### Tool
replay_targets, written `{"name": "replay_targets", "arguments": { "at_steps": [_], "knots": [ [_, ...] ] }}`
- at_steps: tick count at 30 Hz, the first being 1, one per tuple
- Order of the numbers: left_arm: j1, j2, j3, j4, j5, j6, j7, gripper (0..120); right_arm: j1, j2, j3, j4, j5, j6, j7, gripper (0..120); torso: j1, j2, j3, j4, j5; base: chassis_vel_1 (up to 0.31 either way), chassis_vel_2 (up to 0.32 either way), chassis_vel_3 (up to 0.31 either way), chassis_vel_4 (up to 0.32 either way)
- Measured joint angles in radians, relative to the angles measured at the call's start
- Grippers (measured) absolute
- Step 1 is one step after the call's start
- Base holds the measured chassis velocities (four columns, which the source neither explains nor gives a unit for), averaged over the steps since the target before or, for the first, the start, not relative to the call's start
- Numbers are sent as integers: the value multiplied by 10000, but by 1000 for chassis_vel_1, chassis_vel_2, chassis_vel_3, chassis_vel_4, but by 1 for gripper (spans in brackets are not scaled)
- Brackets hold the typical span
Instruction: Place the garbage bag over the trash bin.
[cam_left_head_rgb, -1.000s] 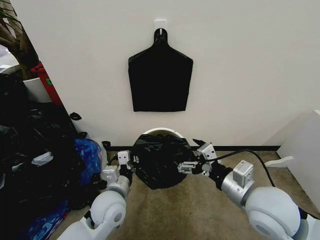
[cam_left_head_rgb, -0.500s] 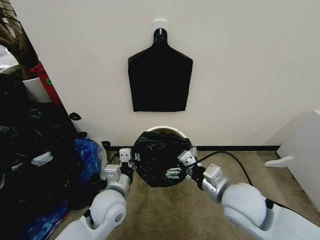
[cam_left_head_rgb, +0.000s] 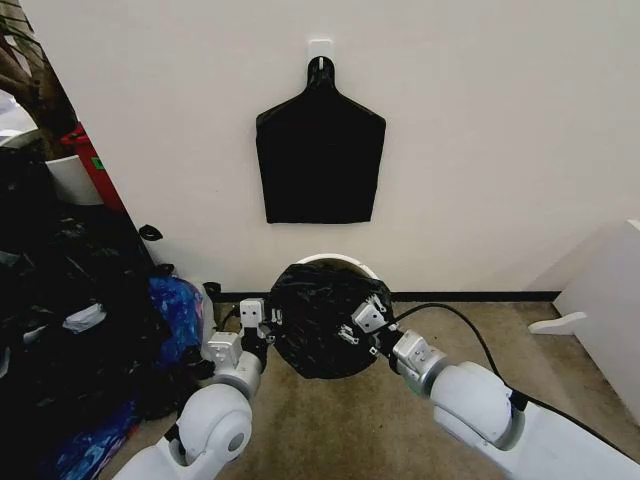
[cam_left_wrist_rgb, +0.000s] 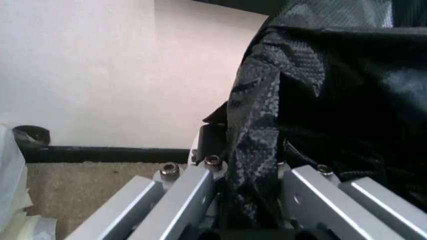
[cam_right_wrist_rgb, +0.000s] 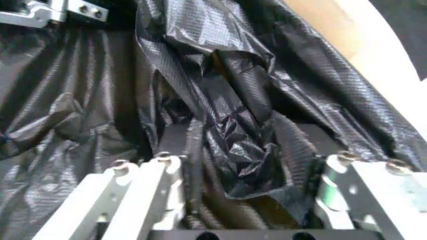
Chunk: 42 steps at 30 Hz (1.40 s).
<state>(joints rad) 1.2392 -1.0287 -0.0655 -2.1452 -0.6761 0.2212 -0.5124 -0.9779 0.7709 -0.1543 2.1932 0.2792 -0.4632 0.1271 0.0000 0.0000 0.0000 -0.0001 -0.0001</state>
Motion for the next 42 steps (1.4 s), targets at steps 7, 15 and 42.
{"name": "replay_targets", "arguments": {
  "at_steps": [7, 15, 42],
  "knots": [
    [160, -2, -6, -51, 78, -5, 57, 1, -157, -44, 184, 51, -128, 178, 11, 9, 0, 0, 0, 0, 0, 0, 0, 0, 0],
    [319, -55, 0, -42, 249, -24, 138, 1, -276, -158, 558, 323, 62, 320, 59, 0, 0, 0, 0, 0, 0, 0, 0, 0, 0],
    [1057, 190, -67, 398, 2961, -1210, 2019, 1, 2230, -281, 745, -722, 2410, 291, -792, 0, 0, 0, 0, 1, 1, 0, 0, 0, 0]
  ]
}}
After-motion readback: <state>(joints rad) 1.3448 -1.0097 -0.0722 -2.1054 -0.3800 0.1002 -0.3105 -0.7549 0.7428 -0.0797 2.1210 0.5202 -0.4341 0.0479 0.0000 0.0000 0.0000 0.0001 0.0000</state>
